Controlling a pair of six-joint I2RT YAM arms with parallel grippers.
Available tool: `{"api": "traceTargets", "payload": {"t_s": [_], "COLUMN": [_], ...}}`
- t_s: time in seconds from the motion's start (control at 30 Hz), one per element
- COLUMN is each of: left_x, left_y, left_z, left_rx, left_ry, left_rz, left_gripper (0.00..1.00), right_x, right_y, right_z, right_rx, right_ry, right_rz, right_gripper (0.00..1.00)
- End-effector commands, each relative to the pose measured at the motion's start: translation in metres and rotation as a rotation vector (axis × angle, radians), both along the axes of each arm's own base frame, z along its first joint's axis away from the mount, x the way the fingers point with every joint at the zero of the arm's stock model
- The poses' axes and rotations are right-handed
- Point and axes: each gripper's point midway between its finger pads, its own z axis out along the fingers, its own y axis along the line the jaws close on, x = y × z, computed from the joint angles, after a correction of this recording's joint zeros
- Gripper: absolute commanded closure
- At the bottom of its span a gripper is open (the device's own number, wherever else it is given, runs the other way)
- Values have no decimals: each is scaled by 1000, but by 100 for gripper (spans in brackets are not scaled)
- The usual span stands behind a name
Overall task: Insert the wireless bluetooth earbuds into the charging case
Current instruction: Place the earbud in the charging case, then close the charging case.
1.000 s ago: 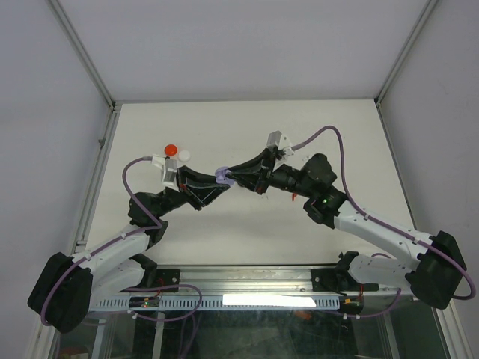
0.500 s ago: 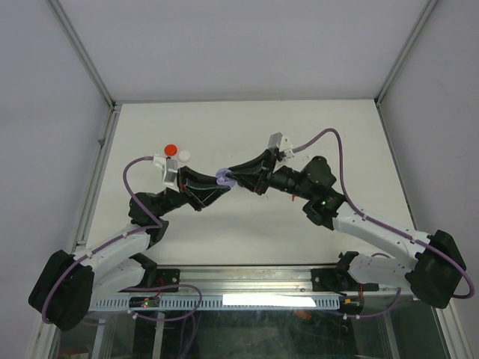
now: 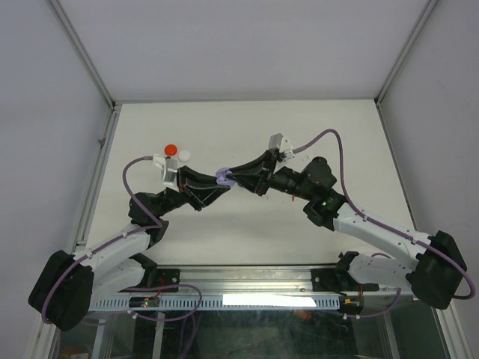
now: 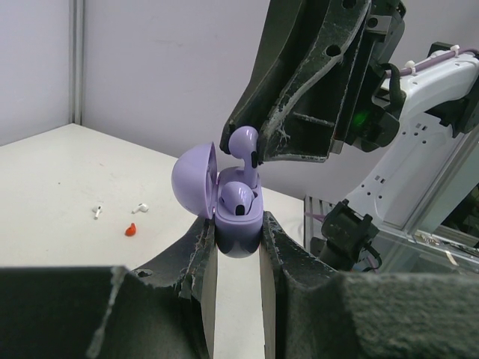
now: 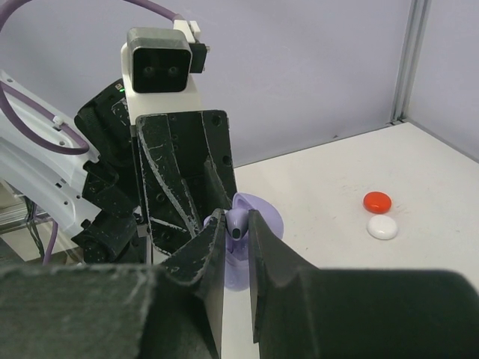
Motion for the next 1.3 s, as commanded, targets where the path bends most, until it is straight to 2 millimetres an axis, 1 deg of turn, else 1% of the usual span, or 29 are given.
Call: {"api": "traceTargets", "payload": {"t_s": [0.0, 0.1, 0.2, 0.33, 0.43, 0.6, 0.8, 0.83, 0.87, 0.93, 1.03, 1.1, 1.2, 1.27], "left_x": [1, 1, 0, -1, -3, -1, 3, 3, 3, 3, 2, 1, -2, -5], "left_y": [7, 7, 8, 9, 10, 10, 6, 6, 6, 5, 6, 5, 3, 1], "left_z": [34, 35, 35, 34, 33, 27, 9, 7, 3, 0, 1, 0, 0, -2], "left_rx": [-77, -83, -87, -81, -75, -47, 31, 41, 53, 69, 75, 86, 100, 110], "left_ry": [-77, -82, -89, -115, -134, -146, -137, -134, -127, -128, -140, -148, -161, -167], "left_rz": [28, 28, 33, 40, 51, 64, 68, 68, 67, 66, 68, 60, 36, 17], "left_gripper": [100, 100, 100, 100, 100, 100, 100, 100, 100, 100, 100, 100, 100, 100], "right_x": [-12, -11, -10, -8, -10, -14, -19, -12, -10, -14, -20, -15, -2, -1], "right_y": [-2, -2, 0, -1, -4, -8, -15, -16, -17, -15, -13, -13, -16, -14], "right_z": [20, 21, 16, 12, 11, 14, 26, 26, 28, 29, 31, 31, 27, 24], "right_rx": [51, 59, 47, 33, 28, 21, -12, -32, -52, -82, -109, -116, -155, -171], "right_ry": [-20, -6, 4, 13, 17, 24, 53, 43, 17, 30, 51, 91, 131, 200], "right_rz": [38, 42, 42, 26, 24, 25, 22, -15, -21, 8, 56, 37, 8, 43], "right_gripper": [85, 85, 85, 79, 78, 78, 78, 58, 37, 34, 31, 29, 29, 25]}}
